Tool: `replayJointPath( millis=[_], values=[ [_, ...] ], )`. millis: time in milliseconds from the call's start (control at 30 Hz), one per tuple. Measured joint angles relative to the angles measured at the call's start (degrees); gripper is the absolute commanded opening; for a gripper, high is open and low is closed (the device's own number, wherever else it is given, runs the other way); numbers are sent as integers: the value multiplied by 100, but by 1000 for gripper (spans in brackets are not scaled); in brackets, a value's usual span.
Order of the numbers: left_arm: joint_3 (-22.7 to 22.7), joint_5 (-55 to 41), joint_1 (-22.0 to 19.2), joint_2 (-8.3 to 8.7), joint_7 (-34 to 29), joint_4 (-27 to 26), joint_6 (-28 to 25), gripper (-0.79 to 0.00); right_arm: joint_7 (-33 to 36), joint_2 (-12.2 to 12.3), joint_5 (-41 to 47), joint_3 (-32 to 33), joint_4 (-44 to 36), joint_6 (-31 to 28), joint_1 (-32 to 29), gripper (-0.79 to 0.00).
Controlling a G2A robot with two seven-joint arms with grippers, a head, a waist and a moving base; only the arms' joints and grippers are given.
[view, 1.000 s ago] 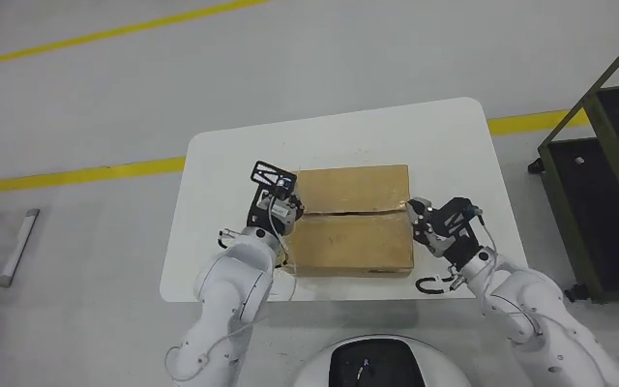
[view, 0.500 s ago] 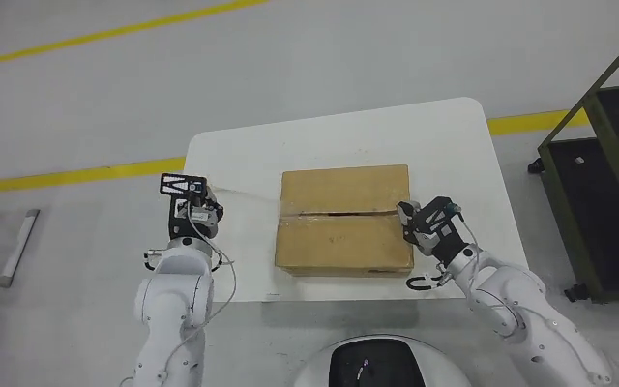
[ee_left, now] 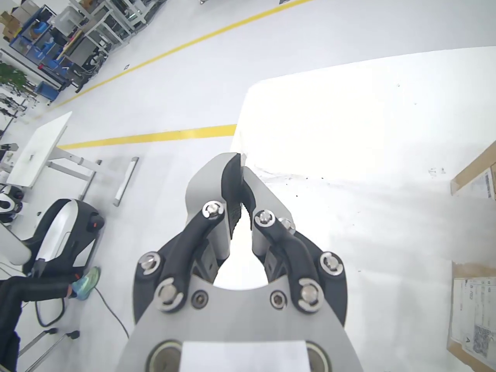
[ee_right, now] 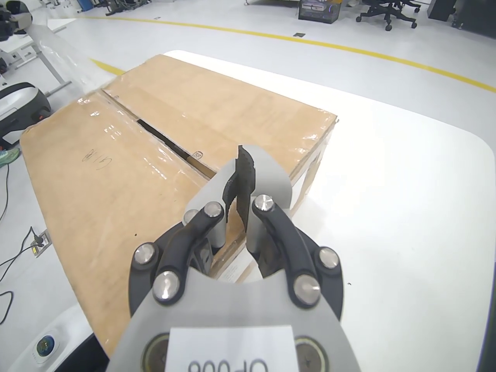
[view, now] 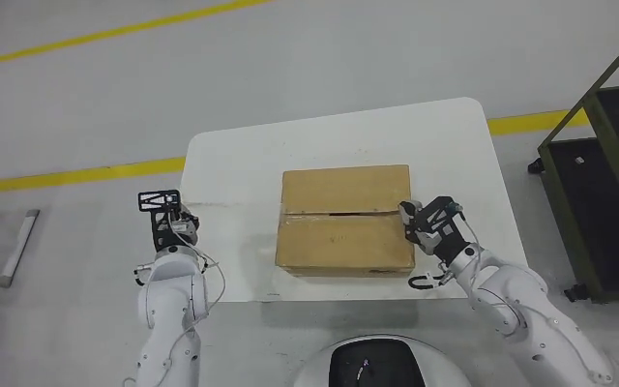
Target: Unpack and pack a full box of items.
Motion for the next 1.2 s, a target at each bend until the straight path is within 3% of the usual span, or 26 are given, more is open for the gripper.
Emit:
replayJointPath(
  millis=[33, 67, 100, 133, 167, 533, 667, 767, 967, 1200],
  values=[
    [-13, 22, -8, 2, -13, 39, -17, -99, 1, 0, 0, 1, 0, 2, -1, -785],
    [-36, 106, -19, 8, -31, 77, -30, -259, 3, 1, -4, 1, -1, 4, -1, -785],
    [-78, 224, -38, 13, -42, 113, -15, -332, 7, 1, -8, 2, -3, 10, -2, -785],
    [-113, 234, -52, 13, -49, 136, 15, -40, 8, 1, -9, 2, -5, 16, -4, -785],
    [-151, 169, -66, 10, -61, 156, 52, 0, 9, 1, -9, 2, -7, 20, -5, -785],
    [-452, 251, -74, 24, -280, 213, 118, 0, 33, 6, -19, 48, -91, 49, -19, -785],
    [-597, 75, 19, 20, -349, -15, 156, 0, 26, 10, -15, 74, -167, 50, -40, -785],
    [-497, -157, 118, 12, -270, -246, -125, 0, -1, 14, 8, 115, -284, 56, -77, -785],
    [340, -674, 83, -48, -114, -694, -740, 0, -164, 38, -110, 344, -658, 162, -242, -785],
    [1774, -1138, -491, -176, -104, -888, -1281, 0, -320, 91, -153, 903, -912, 234, -607, -785]
  ],
)
